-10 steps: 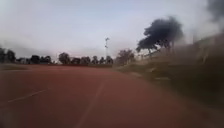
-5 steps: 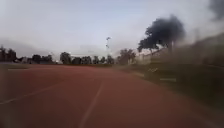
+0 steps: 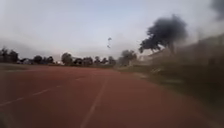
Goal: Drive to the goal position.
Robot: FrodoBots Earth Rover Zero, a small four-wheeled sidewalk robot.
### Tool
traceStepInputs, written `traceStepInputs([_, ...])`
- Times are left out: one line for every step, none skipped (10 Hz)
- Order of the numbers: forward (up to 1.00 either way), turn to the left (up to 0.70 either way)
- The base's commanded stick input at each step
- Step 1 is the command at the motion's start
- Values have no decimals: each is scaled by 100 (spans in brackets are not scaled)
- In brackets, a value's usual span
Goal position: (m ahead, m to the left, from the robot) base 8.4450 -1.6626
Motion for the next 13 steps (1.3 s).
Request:
traceStepInputs([70, 0])
traceStepInputs([70, 0])
traceStepInputs([70, 0])
traceStepInputs([70, 0])
traceStepInputs([70, 0])
traceStepInputs([70, 0])
traceStepInputs([70, 0])
traceStepInputs([70, 0])
traceStepInputs([70, 0])
traceStepInputs([70, 0])
traceStepInputs([70, 0])
traceStepInputs([70, 0])
traceStepInputs([70, 0])
